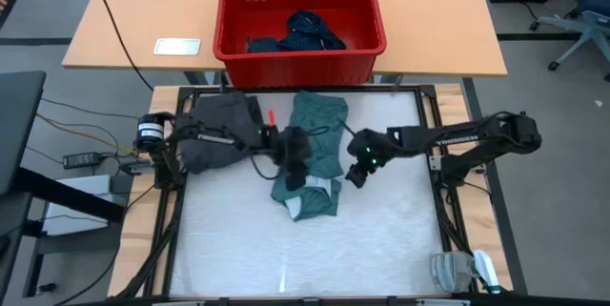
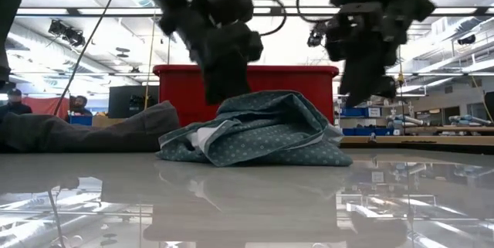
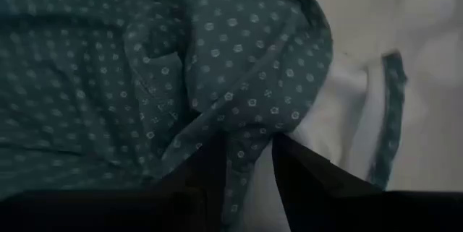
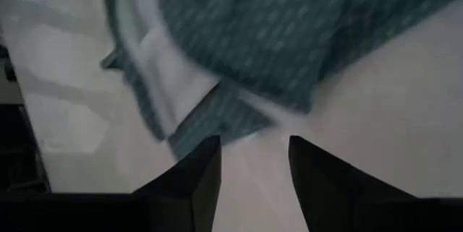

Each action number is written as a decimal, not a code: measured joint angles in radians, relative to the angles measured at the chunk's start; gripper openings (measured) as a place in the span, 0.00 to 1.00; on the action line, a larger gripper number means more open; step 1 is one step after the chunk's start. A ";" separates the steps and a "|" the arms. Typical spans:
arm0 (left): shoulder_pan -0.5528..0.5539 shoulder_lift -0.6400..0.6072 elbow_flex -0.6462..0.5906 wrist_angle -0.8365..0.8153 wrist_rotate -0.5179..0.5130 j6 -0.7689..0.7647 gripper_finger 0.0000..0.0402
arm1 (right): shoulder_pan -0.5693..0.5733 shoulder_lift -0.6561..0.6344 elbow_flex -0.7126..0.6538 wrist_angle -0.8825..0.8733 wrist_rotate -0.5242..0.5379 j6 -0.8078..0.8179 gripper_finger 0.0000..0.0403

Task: Fold laundry
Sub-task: Fold the dark green polo

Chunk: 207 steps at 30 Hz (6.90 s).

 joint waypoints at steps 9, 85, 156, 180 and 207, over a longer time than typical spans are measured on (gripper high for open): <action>-0.121 0.108 -0.058 0.266 -0.036 -0.324 0.29 | 0.298 -0.184 -0.120 0.008 0.108 0.227 0.39; -0.534 0.442 0.646 -0.233 -0.297 0.287 0.02 | 0.752 0.067 -0.132 0.407 0.475 -0.405 0.01; 0.054 0.446 1.183 -1.237 -0.216 0.047 0.39 | 0.194 -0.068 -0.102 -0.018 0.485 -0.542 0.03; -0.263 0.377 1.184 -1.314 -0.278 -0.388 0.39 | -0.250 0.285 0.030 0.417 0.439 -0.973 0.33; -0.334 0.371 0.658 -0.864 -0.215 -0.406 0.41 | -0.032 -0.081 -0.093 0.317 0.159 -0.446 0.53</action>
